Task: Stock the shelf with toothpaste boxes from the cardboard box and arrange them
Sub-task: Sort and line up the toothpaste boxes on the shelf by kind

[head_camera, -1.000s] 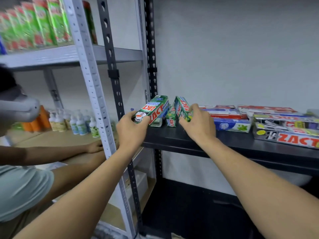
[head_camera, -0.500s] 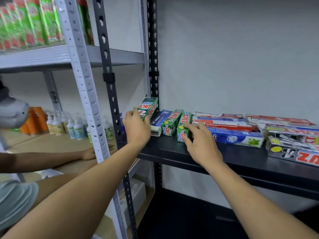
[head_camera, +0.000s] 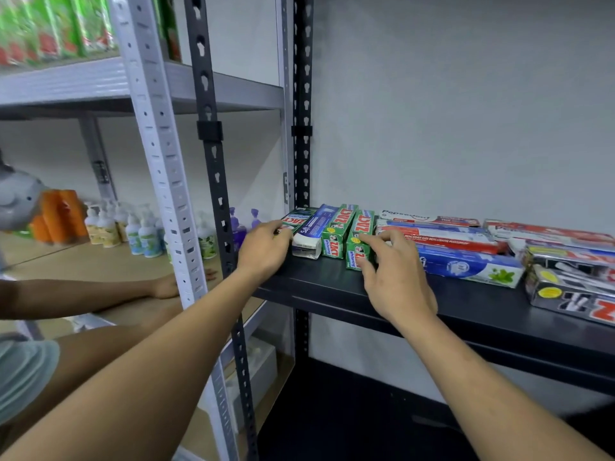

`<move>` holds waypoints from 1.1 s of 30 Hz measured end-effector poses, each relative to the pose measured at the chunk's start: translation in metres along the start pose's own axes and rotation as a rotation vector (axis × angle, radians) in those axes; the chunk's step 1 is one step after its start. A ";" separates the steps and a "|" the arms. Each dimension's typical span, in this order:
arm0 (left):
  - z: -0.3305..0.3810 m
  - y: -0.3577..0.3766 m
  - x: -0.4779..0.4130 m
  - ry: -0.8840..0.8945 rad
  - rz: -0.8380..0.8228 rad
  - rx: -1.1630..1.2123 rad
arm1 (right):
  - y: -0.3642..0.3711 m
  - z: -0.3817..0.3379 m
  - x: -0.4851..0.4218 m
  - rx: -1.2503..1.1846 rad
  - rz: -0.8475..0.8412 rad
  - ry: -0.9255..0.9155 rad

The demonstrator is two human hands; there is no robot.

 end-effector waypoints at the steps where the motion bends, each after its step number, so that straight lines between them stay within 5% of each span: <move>1: -0.001 0.000 0.001 -0.002 0.004 0.017 | 0.000 0.000 0.000 0.014 0.013 0.014; 11: -0.002 -0.001 0.004 0.006 -0.035 0.101 | 0.000 -0.003 -0.001 0.340 0.007 0.049; 21: -0.005 -0.001 0.003 0.001 -0.082 0.137 | -0.001 -0.005 -0.001 0.365 -0.025 0.064; 28: 0.011 0.008 0.021 0.261 0.112 -0.285 | -0.014 0.001 0.007 0.396 -0.018 0.081; 33: 0.024 0.016 0.013 0.396 0.065 -0.366 | -0.038 0.037 0.003 0.460 -0.115 0.063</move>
Point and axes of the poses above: each hand's wrist, its own x-axis away from the middle knuckle, its own y-axis out of the palm, z = x × y, the point moved 2 cm from there along -x, towards the middle knuckle, and after that the axes turned 11 degrees about y, right-handed, at the moved point
